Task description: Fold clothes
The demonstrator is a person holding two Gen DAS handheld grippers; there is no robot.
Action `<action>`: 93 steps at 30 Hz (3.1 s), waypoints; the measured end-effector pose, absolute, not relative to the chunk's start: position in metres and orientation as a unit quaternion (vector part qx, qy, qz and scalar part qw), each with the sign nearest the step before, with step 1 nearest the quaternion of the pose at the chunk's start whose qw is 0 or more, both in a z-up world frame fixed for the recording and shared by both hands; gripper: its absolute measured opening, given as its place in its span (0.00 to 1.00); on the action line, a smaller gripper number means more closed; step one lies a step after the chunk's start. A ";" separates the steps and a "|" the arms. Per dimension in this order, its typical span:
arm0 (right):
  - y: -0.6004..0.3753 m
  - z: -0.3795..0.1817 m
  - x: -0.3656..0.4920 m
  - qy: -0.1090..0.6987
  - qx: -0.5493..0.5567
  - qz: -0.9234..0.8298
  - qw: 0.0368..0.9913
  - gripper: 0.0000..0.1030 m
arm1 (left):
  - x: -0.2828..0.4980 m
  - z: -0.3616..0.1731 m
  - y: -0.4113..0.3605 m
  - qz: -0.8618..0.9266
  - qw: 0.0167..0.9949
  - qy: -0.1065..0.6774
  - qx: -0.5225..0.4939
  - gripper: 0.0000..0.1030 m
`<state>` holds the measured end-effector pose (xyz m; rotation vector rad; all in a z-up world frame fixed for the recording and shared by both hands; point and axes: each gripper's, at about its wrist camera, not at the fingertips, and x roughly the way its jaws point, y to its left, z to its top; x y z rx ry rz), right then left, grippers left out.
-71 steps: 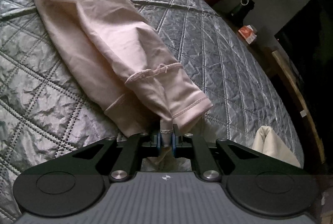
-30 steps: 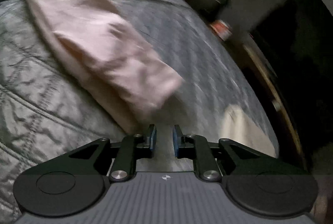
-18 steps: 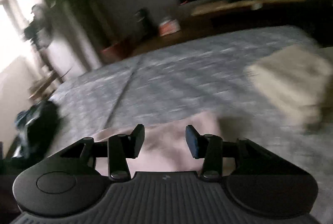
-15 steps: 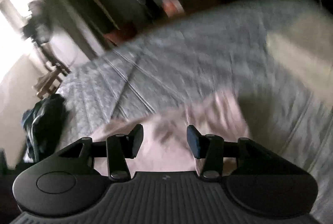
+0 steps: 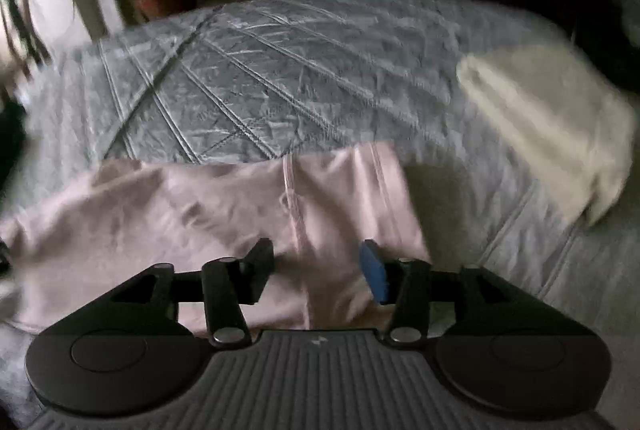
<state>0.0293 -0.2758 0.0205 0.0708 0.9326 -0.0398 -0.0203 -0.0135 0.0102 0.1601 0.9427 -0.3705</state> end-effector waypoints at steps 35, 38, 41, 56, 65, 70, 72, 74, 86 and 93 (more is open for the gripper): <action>-0.193 -0.007 0.037 0.387 -0.031 0.100 0.916 0.65 | -0.008 0.004 -0.018 -0.016 0.904 0.381 0.193 0.45; -0.191 -0.008 0.038 0.386 -0.032 0.103 0.916 0.68 | 0.008 -0.005 0.018 0.089 0.887 0.394 0.222 0.33; -0.191 -0.009 0.037 0.385 -0.034 0.107 0.916 0.72 | 0.008 0.012 0.048 0.130 0.895 0.387 0.181 0.31; -0.190 -0.011 0.037 0.379 -0.038 0.116 0.917 0.78 | -0.035 -0.008 -0.008 0.012 0.881 0.360 0.305 0.47; -0.192 -0.011 0.037 0.378 -0.039 0.118 0.918 0.81 | -0.029 0.025 0.058 0.067 0.890 0.367 0.262 0.41; -0.191 -0.012 0.037 0.377 -0.038 0.118 0.918 0.81 | -0.040 0.007 0.020 -0.053 0.880 0.360 0.305 0.43; -0.191 -0.012 0.037 0.377 -0.038 0.117 0.918 0.81 | -0.042 -0.001 0.014 -0.084 0.866 0.379 0.316 0.43; -0.190 -0.013 0.037 0.377 -0.038 0.117 0.918 0.81 | -0.037 -0.007 0.014 -0.088 0.858 0.392 0.322 0.42; -0.192 -0.014 0.039 0.376 -0.038 0.123 0.918 0.84 | -0.008 0.018 0.058 -0.020 0.885 0.375 0.275 0.31; -0.191 -0.014 0.039 0.377 -0.037 0.121 0.918 0.85 | -0.056 0.021 -0.020 -0.156 0.880 0.326 0.307 0.37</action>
